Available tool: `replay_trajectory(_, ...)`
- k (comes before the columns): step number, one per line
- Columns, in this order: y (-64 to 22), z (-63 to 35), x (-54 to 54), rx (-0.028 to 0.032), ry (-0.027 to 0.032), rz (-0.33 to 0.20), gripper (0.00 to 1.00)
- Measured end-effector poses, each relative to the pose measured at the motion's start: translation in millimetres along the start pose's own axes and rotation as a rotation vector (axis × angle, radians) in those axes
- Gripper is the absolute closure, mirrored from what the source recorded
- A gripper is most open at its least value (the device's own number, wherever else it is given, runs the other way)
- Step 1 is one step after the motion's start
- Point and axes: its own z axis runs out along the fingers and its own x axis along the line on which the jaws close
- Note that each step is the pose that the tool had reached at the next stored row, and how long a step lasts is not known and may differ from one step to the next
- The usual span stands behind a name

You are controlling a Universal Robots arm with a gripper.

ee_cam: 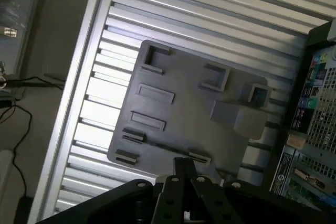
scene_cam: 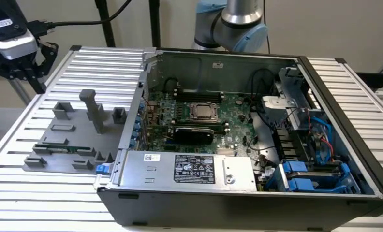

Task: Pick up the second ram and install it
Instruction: 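Pick up the second ram and move it above second insertion slot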

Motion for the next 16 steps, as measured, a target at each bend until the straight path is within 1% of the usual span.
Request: replay_trajectory(16,-0.3,9.7,0.3,-0.0075,0.0097,-0.291,1.0)
